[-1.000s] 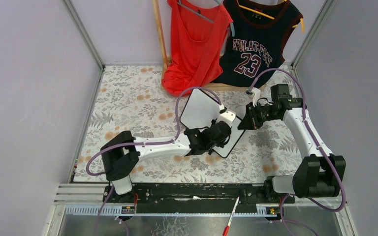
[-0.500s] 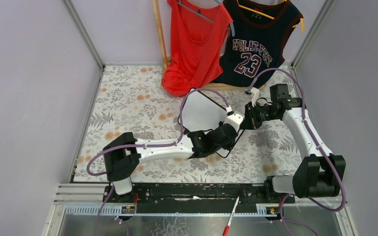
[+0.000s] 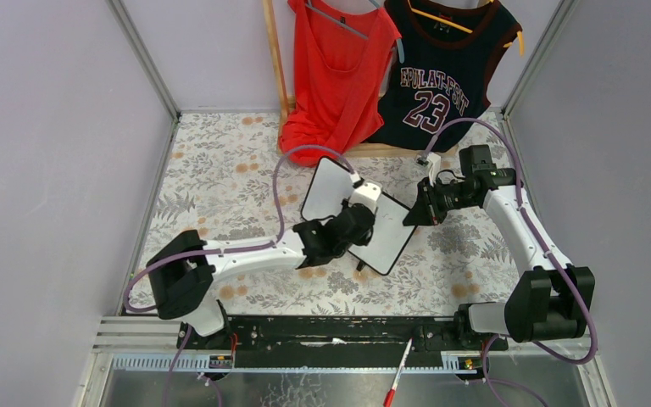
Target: Erase the whiteboard
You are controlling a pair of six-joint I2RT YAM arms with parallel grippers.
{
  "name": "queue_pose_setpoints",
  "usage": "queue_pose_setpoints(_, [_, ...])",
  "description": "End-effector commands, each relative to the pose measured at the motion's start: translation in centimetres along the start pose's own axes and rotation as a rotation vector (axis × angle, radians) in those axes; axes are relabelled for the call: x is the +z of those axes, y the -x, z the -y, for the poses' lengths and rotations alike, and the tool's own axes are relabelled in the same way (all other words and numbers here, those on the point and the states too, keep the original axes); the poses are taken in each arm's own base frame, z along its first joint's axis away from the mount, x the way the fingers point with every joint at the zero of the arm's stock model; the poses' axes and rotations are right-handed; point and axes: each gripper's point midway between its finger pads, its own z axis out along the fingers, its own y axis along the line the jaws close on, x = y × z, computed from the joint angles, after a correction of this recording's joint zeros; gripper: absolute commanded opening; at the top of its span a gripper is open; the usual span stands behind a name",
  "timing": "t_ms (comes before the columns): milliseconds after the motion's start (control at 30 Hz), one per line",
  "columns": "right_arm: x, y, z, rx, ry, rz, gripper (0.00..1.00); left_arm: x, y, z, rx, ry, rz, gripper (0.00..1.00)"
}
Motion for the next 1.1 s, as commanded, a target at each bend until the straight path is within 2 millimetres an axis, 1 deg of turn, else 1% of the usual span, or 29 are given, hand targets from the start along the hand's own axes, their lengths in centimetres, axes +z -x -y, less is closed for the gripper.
queue_pose_setpoints(0, [-0.1, 0.6, -2.2, -0.016, 0.088, 0.024, 0.00, -0.3, 0.7, -2.9, -0.063, 0.067, 0.058, 0.00])
queue_pose_setpoints(100, [-0.1, 0.7, -2.1, -0.017, 0.087, 0.024, 0.00, -0.2, 0.1, -2.4, -0.076, 0.039, 0.039, 0.00])
queue_pose_setpoints(133, [0.0, 0.7, -2.1, -0.017, 0.087, 0.023, 0.00, 0.0, 0.0, -1.9, -0.085, 0.020, 0.031, 0.00])
queue_pose_setpoints(433, [0.0, 0.7, -2.1, -0.017, 0.086, 0.023, 0.00, 0.9, -2.3, 3.9, -0.102, -0.101, -0.014, 0.00])
queue_pose_setpoints(633, [0.0, 0.6, -2.2, -0.019, 0.087, 0.022, 0.00, 0.5, -3.3, 7.5, -0.113, -0.172, -0.028, 0.00])
queue_pose_setpoints(767, [-0.1, 0.7, -2.2, -0.018, 0.086, 0.022, 0.00, 0.2, -3.4, 9.6, -0.114, -0.217, -0.029, 0.00])
queue_pose_setpoints(867, [-0.1, 0.7, -2.2, -0.018, 0.088, 0.022, 0.00, 0.2, -3.4, 10.7, -0.107, -0.235, -0.031, 0.00])
queue_pose_setpoints(933, [-0.1, 0.7, -2.2, -0.019, 0.087, 0.023, 0.00, 0.2, -3.3, 11.0, -0.102, -0.240, -0.029, 0.00])
queue_pose_setpoints(1000, [-0.1, 0.7, -2.2, -0.018, 0.087, 0.023, 0.00, 0.3, -3.1, 10.8, -0.090, -0.226, -0.023, 0.00])
queue_pose_setpoints(1067, [-0.1, 0.7, -2.2, -0.021, 0.086, 0.024, 0.00, 0.2, -2.8, 10.2, -0.079, -0.202, -0.016, 0.00])
